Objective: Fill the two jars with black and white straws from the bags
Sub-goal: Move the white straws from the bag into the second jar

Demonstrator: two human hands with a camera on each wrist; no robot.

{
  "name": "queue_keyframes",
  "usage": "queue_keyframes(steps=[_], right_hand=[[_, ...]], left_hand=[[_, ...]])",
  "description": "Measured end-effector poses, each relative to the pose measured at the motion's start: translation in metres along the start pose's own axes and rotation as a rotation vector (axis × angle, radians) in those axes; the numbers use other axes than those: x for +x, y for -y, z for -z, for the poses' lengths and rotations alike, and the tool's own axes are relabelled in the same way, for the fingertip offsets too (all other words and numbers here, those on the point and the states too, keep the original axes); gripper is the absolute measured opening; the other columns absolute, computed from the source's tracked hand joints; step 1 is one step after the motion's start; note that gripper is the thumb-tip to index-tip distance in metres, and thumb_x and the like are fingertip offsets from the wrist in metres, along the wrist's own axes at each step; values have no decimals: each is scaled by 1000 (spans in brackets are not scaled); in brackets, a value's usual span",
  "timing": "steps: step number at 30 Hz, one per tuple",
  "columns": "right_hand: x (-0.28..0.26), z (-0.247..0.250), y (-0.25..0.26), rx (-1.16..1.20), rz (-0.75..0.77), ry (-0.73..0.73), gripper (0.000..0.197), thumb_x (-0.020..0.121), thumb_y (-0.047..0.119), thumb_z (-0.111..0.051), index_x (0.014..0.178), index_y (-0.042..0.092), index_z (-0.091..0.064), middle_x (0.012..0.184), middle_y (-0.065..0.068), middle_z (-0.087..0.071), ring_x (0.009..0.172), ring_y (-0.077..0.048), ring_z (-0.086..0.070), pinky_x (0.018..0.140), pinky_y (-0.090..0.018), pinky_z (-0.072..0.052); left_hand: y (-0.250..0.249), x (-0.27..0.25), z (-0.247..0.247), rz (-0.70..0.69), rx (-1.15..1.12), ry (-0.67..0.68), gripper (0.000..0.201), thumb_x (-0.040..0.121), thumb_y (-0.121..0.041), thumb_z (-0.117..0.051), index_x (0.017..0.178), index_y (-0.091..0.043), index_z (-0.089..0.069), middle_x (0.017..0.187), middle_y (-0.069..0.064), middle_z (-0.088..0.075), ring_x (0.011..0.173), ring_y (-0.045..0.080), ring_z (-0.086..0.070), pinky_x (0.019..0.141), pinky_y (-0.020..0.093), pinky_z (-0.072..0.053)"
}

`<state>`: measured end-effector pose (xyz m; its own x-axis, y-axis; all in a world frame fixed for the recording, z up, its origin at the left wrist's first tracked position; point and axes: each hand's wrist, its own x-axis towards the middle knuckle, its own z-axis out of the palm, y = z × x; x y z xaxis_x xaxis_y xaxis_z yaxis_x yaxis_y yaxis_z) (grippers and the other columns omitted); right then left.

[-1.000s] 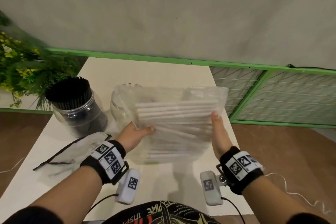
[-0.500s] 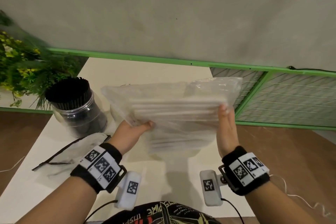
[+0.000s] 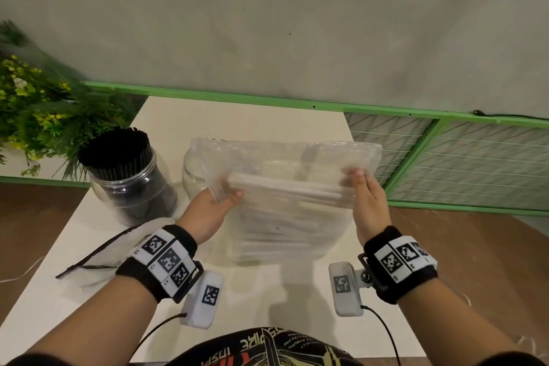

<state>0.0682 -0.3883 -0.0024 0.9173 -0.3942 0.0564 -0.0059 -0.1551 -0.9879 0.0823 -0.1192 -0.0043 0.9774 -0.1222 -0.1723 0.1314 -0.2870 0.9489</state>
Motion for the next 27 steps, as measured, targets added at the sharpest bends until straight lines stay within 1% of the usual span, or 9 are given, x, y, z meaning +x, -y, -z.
queue_keyframes(steps=[5, 7, 10, 13, 17, 20, 21, 23, 27], right_hand=[[6, 6, 13, 86, 51, -17, 32, 103, 32, -36, 100, 24, -67, 90, 3, -63, 88, -8, -62, 91, -34, -48], [7, 10, 15, 117, 73, -11, 32, 103, 32, -36, 103, 23, -66, 88, 4, -62, 87, -6, -61, 91, -30, -49], [10, 14, 15, 115, 102, -14, 30, 102, 33, -38, 103, 24, -67, 89, 2, -61, 89, -8, -61, 89, -26, -49], [11, 14, 12, 41, 83, -3, 28, 102, 31, -39, 100, 29, -67, 90, 1, -61, 89, -11, -58, 88, -29, -45], [12, 22, 19, 64, 186, -57, 27, 101, 37, -42, 102, 31, -69, 111, 0, -66, 104, -12, -61, 92, -29, -47], [19, 23, 8, -107, 170, -18, 26, 101, 37, -41, 98, 37, -68, 107, 2, -62, 106, -19, -58, 95, -39, -46], [21, 21, 6, -238, 138, 23, 26, 101, 34, -41, 99, 36, -67, 107, 1, -60, 108, -20, -55, 96, -38, -42], [22, 22, 7, -363, 119, 26, 27, 102, 30, -40, 105, 29, -67, 110, -6, -56, 106, -18, -50, 88, -26, -35], [13, 28, 28, -228, 302, -142, 23, 102, 27, -42, 105, 30, -64, 103, -1, -48, 93, -6, -49, 84, -19, -38]], left_hand=[[-10, -1, 10, 12, 10, -9, 26, 100, -37, -39, 120, -35, -56, 117, -5, -65, 118, 14, -52, 109, 39, -34], [-13, -2, 12, -28, -16, 20, 28, 101, -35, -36, 121, -39, -55, 121, -8, -64, 115, 11, -56, 107, 37, -35], [-13, -1, 15, -34, -24, 50, 34, 101, -34, -35, 131, -34, -52, 121, -12, -64, 111, 8, -59, 105, 36, -37], [-12, 0, 17, 6, -6, 57, 35, 99, -38, -37, 124, -28, -60, 120, -11, -65, 111, 10, -59, 109, 42, -36], [-18, -3, 17, -108, -49, -31, 34, 96, -43, -39, 112, -29, -65, 112, -12, -68, 103, 5, -62, 93, 28, -41], [-9, 3, 22, -88, 78, -111, 14, 94, -34, -54, 93, -33, -68, 105, -10, -69, 105, 9, -60, 91, 27, -41], [-5, 6, 24, -55, 123, -119, 11, 92, -30, -59, 88, -34, -68, 101, -9, -69, 105, 13, -61, 91, 29, -42], [-3, 9, 25, -34, 142, -133, 11, 89, -27, -63, 82, -34, -68, 93, -10, -69, 99, 16, -62, 89, 30, -44], [-18, 6, 29, -169, 36, -226, 9, 88, -25, -65, 86, -31, -72, 85, -13, -69, 77, -2, -59, 75, 19, -43]])
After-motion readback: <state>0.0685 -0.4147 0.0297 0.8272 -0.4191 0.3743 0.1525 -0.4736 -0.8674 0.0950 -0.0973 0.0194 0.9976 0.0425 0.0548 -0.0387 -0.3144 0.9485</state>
